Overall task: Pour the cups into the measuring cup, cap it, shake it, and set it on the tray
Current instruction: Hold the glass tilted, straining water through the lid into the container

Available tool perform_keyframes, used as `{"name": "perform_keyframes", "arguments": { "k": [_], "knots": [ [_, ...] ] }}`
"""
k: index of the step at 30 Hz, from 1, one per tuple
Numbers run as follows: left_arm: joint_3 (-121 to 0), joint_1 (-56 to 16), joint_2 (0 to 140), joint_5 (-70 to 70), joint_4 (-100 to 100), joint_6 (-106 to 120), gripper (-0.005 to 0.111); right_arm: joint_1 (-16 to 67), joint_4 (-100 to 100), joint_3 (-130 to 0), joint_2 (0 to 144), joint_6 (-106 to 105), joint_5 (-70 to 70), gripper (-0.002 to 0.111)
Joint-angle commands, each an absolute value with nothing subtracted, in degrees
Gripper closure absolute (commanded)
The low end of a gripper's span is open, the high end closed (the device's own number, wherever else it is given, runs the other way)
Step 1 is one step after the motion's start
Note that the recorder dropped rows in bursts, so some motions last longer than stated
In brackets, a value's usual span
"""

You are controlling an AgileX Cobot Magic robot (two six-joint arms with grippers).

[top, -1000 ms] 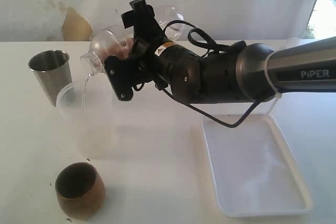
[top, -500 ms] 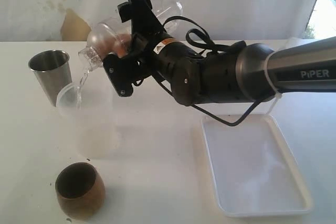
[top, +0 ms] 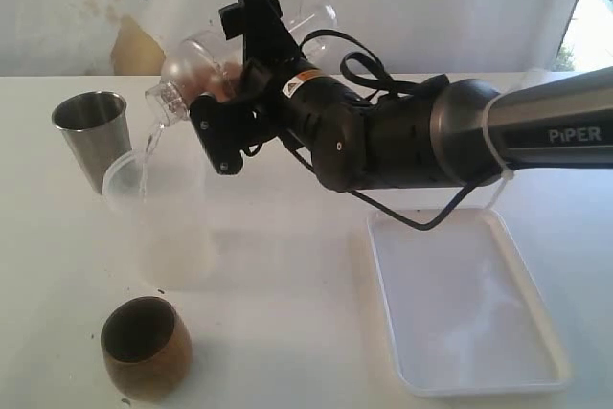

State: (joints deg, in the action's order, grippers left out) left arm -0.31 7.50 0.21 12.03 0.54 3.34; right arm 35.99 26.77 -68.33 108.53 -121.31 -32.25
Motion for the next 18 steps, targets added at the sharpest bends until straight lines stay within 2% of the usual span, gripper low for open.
{"name": "perform_keyframes", "arguments": {
  "k": [1, 12, 18],
  "knots": [
    [0.00, 7.28, 0.00, 11.57, 0.43, 3.34, 0.107, 35.97, 29.81, -69.25, 107.58, -122.14, -36.44, 0.108],
    [0.00, 7.28, 0.00, 11.57, 0.43, 3.34, 0.107, 34.93, 32.94, -69.25, 109.29, -122.14, -37.17, 0.108],
    [0.00, 7.28, 0.00, 11.57, 0.43, 3.34, 0.107, 34.93, 25.73, -69.25, 109.78, -122.14, -37.75, 0.108]
  ]
}}
